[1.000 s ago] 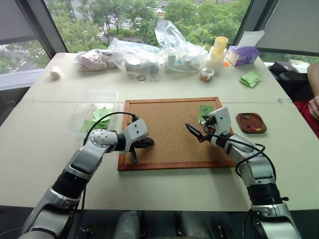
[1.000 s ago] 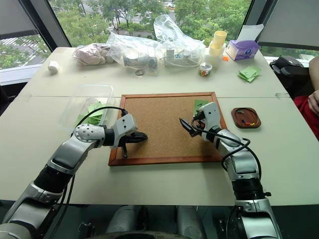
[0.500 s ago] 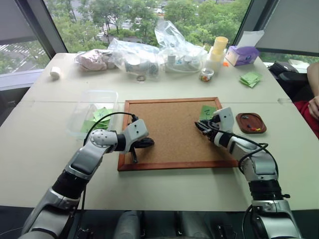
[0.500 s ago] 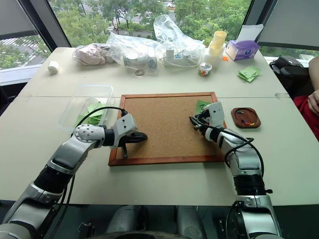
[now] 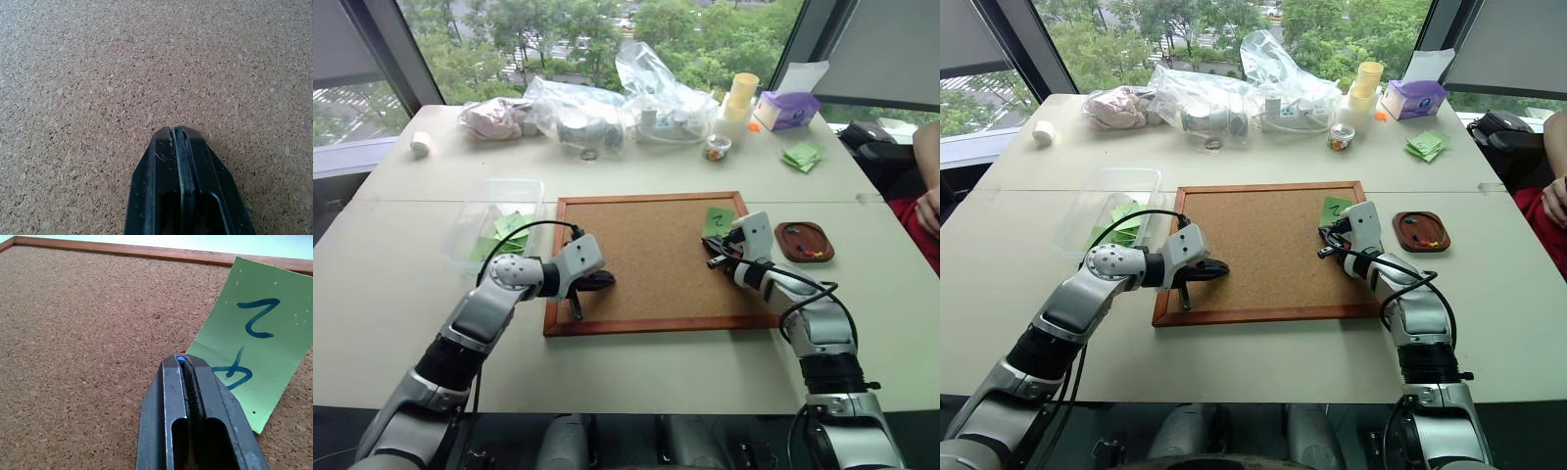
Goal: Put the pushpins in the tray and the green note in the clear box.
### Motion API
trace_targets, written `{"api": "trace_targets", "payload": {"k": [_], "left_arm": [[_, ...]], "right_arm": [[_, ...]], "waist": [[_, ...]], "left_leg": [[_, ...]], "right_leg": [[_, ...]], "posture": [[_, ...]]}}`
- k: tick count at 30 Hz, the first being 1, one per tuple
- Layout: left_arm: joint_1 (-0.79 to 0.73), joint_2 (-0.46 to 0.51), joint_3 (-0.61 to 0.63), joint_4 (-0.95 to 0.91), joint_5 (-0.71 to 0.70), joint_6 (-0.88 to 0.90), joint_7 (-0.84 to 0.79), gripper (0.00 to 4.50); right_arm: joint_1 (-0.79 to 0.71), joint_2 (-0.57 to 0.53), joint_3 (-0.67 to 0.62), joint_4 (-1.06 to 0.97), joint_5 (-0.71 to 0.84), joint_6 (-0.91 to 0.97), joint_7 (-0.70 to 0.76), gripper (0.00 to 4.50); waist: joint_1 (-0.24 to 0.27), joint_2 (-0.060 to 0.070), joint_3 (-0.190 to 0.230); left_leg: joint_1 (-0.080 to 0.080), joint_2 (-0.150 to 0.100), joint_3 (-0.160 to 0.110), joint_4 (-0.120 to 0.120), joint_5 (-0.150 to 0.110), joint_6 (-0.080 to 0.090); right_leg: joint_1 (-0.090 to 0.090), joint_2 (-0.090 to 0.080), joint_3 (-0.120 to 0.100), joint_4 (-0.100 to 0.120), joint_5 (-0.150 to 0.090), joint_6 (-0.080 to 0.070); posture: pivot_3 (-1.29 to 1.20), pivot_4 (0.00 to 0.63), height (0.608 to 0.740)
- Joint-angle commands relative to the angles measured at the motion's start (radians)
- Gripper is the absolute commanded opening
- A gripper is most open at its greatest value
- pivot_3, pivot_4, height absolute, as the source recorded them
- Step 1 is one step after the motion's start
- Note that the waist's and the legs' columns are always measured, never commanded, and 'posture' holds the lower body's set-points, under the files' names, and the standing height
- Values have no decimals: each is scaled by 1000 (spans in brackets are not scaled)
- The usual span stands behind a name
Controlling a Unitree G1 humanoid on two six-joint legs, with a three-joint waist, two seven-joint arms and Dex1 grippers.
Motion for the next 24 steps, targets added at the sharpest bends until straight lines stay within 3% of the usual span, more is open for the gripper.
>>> {"api": "trace_targets", "payload": {"k": [1,9,14,17,24], "left_arm": [[13,-5,-33,28,19,12,0,0],[8,-9,-12,39,-7,20,-14,0],[-76,-123,167,-8,-240,208,-8,0],[-133,-168,267,-25,-372,297,-9,999],[-315,-272,390,192,-521,427,65,4473]], "right_arm": [[-63,14,-47,-94,41,-83,8,26],[-76,-9,-50,-204,77,-36,28,26],[-44,-68,-14,-326,102,33,95,26],[-22,-126,-5,-396,117,70,144,0],[-29,-273,9,-459,126,79,266,0]], "waist": [[0,0,0],[3,0,0],[4,-1,1],[-1,-3,2],[-4,-3,3]], "left_leg": [[0,0,0,0,0,0],[0,0,0,0,0,0],[-3,0,0,0,0,0],[-5,0,-1,1,0,0],[-3,1,-1,-1,0,0]], "right_leg": [[0,0,0,0,0,0],[-1,0,0,0,0,0],[-2,0,0,0,0,0],[-5,0,0,0,0,0],[-5,2,0,0,0,0]], "posture": [[0,150,738],[0,150,738],[0,150,738],[0,150,738],[0,150,738]]}}
